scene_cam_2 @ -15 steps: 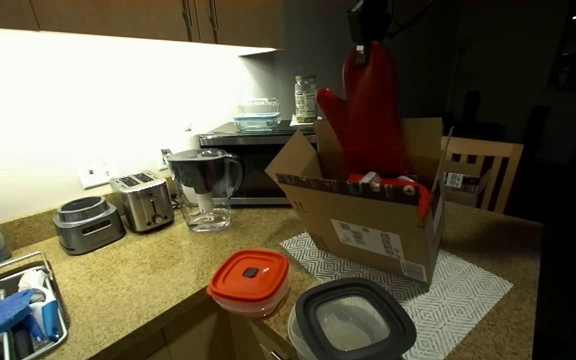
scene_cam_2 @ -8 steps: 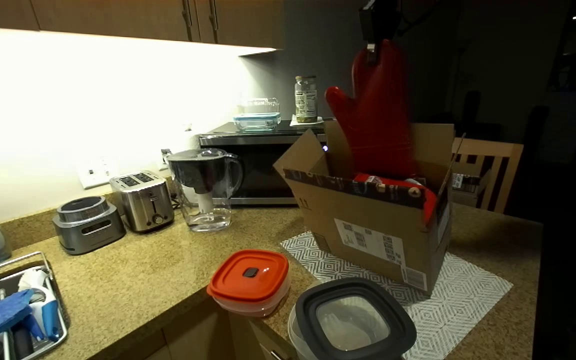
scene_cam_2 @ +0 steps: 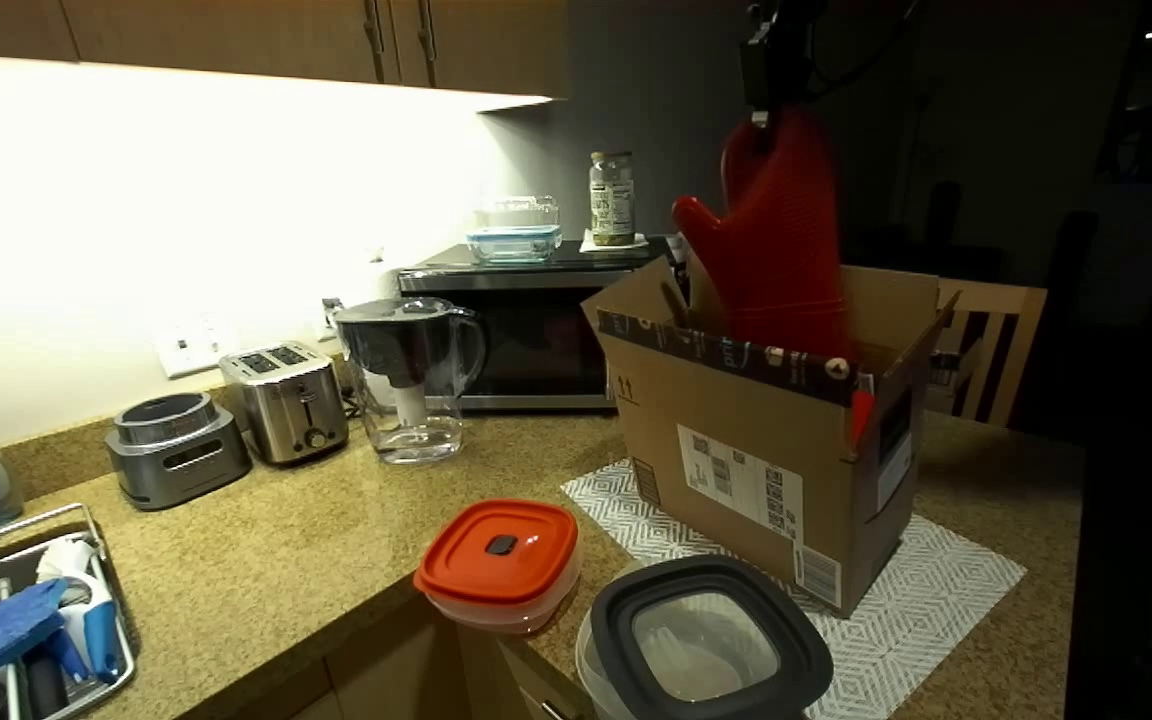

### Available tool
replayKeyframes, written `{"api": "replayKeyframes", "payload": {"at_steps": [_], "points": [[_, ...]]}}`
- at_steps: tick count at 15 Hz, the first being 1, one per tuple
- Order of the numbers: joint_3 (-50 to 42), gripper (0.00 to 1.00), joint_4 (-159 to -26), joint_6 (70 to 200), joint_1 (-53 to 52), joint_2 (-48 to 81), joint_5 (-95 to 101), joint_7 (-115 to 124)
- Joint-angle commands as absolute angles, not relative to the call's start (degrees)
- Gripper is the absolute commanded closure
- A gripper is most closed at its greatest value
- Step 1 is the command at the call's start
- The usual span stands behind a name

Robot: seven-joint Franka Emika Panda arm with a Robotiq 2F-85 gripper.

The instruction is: Remove the red oven mitt from the brown box and put it on the table.

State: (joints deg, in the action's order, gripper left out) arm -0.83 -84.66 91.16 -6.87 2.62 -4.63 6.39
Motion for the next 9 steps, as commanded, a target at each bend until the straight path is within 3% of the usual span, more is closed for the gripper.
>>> {"api": "replayKeyframes", "payload": {"at_steps": [1, 9], "points": [[-0.7, 0.97, -86.8, 89.0, -3.2, 0.2, -11.5, -0.6], [-2.7, 0.97, -86.3, 78.0, 2.3, 2.0, -25.2, -15.2]]}}
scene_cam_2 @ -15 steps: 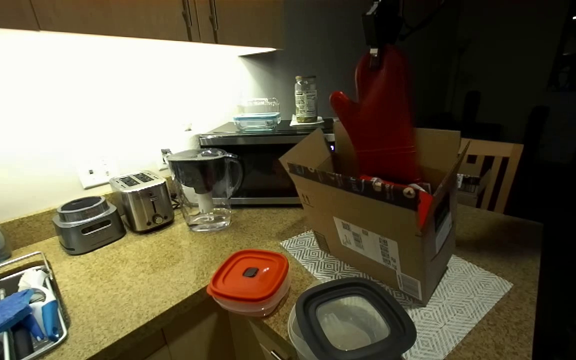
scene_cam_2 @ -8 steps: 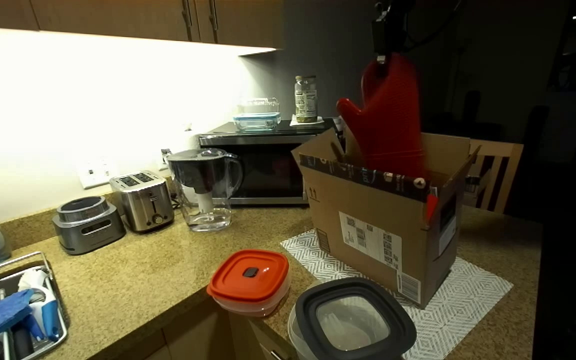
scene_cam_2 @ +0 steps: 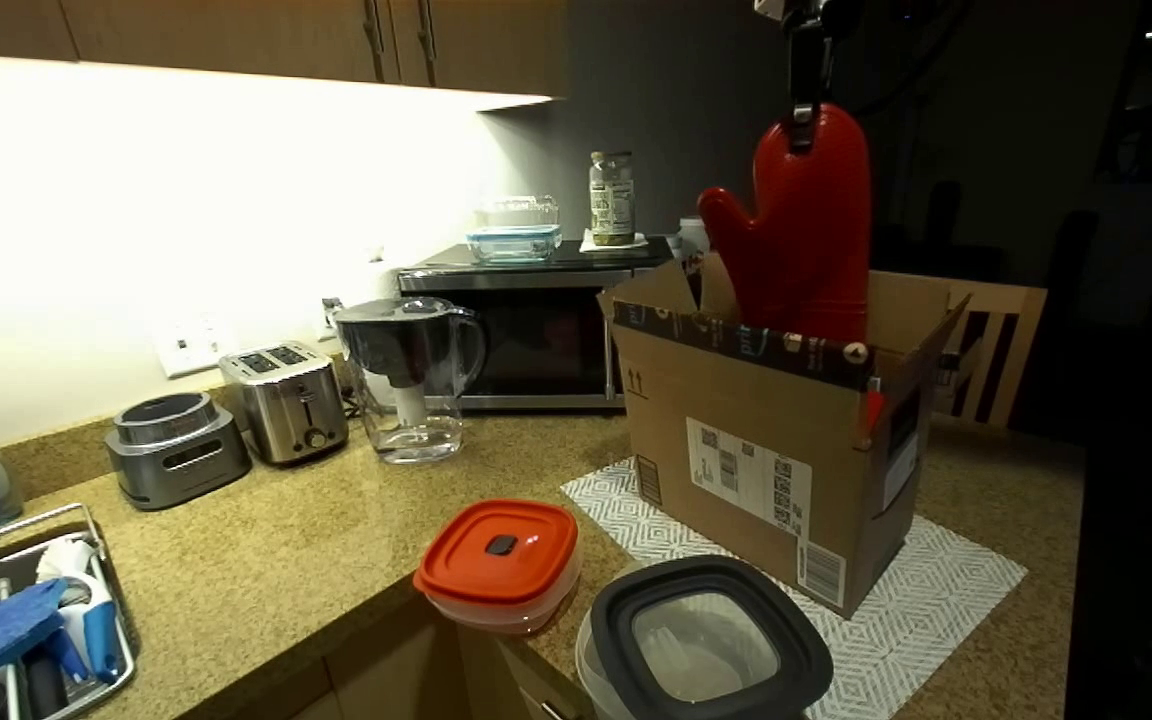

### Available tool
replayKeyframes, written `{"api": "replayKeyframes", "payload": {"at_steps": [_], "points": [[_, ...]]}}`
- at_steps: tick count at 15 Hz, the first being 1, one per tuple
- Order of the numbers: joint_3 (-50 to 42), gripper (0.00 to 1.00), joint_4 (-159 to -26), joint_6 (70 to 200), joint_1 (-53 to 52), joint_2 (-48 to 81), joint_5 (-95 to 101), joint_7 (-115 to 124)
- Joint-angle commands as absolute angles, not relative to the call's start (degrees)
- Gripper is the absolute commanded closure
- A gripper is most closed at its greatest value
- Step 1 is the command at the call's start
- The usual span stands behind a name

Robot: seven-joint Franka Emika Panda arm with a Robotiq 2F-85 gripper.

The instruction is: Remove the red oven mitt from the brown box and put it on the table.

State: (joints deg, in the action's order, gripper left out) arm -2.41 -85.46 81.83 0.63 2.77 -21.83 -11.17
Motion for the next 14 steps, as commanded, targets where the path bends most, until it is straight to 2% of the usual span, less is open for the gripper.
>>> {"api": "replayKeyframes", "payload": {"at_steps": [1, 7, 14], "points": [[-2.9, 0.97, -86.1, 76.7, 2.6, 2.4, -26.1, -16.3], [-2.9, 0.97, -85.5, 69.6, 3.8, 4.3, -31.4, -22.5], [-3.1, 0.97, -85.2, 69.4, 4.0, 1.8, -31.0, -23.5]]}}
